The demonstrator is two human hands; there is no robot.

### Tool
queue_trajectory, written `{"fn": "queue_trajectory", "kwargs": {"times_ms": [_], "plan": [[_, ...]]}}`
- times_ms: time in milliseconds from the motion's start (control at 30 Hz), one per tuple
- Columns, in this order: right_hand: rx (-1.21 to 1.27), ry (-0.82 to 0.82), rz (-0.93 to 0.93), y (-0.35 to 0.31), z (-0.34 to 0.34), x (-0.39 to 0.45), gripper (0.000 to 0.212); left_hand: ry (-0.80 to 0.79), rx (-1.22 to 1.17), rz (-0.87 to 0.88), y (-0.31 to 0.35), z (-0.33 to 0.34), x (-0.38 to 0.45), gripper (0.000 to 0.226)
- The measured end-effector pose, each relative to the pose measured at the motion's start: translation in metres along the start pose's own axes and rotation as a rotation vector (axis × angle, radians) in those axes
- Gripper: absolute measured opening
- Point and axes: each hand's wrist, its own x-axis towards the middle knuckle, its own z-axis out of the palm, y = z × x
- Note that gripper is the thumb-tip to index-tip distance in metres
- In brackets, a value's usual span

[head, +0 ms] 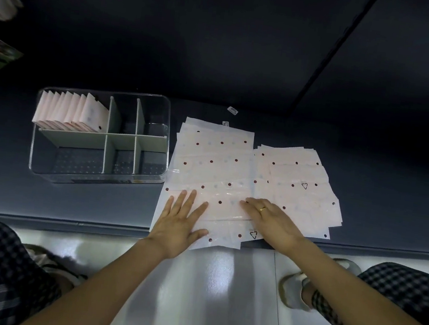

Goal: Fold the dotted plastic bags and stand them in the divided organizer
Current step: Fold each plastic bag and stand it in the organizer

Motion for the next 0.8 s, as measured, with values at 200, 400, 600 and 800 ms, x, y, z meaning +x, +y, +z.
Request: {"fn": "queue_trajectory", "kwargs": {"times_ms": [200, 400, 600, 800], "plan": [[-0.064, 0.031, -0.123, 0.001, -0.014, 0.007, 0.04, -0.015, -0.057, -0.08, 0.005, -0.01, 0.001, 0.061], [0.112, 0.176, -0.09, -0.014, -0.024, 0.001, 0.025, 0.222, 0.074, -0.019, 0.028, -0.026, -0.006, 0.05], [-0.002, 0.26, -0.046, -0.053, -0.031, -0.016, 0.012, 0.332, 0.062, 0.034, 0.066, -0.023, -0.01, 0.043], [0.377, 0.199, -0.08, -0.059, -0.021, -0.024, 0.038, 0.351, -0.195, 0.107, 0.052, -0.024, -0.014, 0.045]]}}
